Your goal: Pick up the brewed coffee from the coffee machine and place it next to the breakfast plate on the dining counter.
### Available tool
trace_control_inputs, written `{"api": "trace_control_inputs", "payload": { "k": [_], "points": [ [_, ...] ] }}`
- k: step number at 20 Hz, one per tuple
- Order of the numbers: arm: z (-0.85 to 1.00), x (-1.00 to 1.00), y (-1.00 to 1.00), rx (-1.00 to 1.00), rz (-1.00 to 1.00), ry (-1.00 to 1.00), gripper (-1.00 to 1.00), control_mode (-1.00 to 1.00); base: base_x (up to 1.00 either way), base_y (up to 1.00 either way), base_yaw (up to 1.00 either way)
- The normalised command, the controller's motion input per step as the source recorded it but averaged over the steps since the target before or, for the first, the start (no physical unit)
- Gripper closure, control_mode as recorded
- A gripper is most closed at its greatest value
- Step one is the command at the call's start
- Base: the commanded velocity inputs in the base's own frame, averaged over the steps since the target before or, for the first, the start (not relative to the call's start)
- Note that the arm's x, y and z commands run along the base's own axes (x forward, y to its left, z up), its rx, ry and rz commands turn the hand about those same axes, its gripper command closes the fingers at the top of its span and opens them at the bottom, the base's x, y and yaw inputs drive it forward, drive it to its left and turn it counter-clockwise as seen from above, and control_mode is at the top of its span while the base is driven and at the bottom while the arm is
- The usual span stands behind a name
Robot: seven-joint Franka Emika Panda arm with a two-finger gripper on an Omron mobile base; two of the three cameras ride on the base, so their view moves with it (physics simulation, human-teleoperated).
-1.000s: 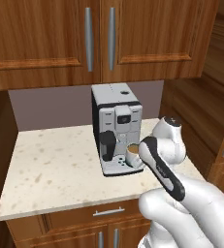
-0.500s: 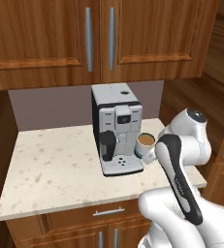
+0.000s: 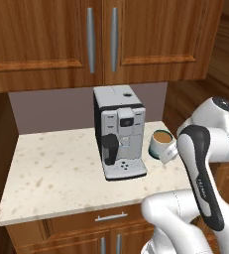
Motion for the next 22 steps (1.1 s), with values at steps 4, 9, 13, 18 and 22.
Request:
{"api": "trace_control_inputs", "payload": {
  "k": [4, 9, 13, 18, 22],
  "points": [
    [0.02, -0.02, -0.01, 0.00, 0.00, 0.04, 1.00, -1.00, 0.00, 0.00, 0.00],
    [0.00, 0.00, 0.00, 0.00, 0.00, 0.00, 1.00, 1.00, -0.27, 0.00, 0.00],
    [0.00, 0.00, 0.00, 0.00, 0.00, 0.00, 1.00, 1.00, -1.00, 0.00, 0.11],
    [0.00, 0.00, 0.00, 0.00, 0.00, 0.00, 1.00, 1.00, -1.00, 0.07, 0.44],
    [0.00, 0.00, 0.00, 0.00, 0.00, 0.00, 1.00, 1.00, -0.66, 0.16, 0.88]
  ]
}}
